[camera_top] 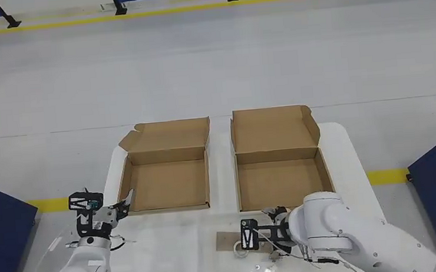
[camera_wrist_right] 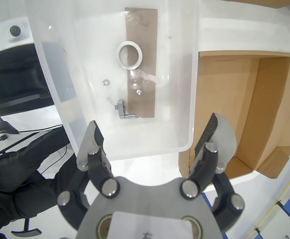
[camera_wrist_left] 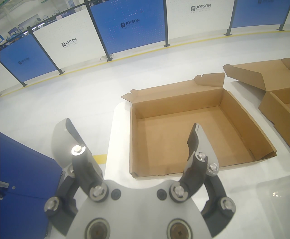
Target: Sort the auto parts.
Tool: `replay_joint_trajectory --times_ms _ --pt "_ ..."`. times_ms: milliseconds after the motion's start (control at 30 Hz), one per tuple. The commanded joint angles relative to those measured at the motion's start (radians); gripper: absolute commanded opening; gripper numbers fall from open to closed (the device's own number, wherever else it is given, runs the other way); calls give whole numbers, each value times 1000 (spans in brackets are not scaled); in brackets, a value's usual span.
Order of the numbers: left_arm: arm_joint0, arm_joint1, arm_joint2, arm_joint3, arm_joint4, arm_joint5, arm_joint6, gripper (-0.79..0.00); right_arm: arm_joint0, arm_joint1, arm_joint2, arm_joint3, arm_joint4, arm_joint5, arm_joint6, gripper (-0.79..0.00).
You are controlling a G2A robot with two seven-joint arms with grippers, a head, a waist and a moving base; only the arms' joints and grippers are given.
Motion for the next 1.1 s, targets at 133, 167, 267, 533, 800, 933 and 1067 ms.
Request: replay_joint_trajectory --times_ms 133,167,267,533,800,933,1067 --pt "0 0 0 0 0 0 0 0 118 1 -153 13 68 54 54 0" --pt "0 0 0 0 0 0 0 0 140 1 -181 18 87 62 62 0" --pt "0 0 0 0 0 0 0 0 208 -3 -260 34 135 90 90 0" --pt "0 0 0 0 0 0 0 0 316 -24 -388 101 208 119 118 0" --pt "0 0 0 0 0 0 0 0 322 -38 -407 137 203 121 120 0" --pt "0 0 0 0 0 0 0 0 322 -38 -407 137 203 121 120 0" --pt "0 0 0 0 0 0 0 0 304 -40 -415 142 183 119 92 0"
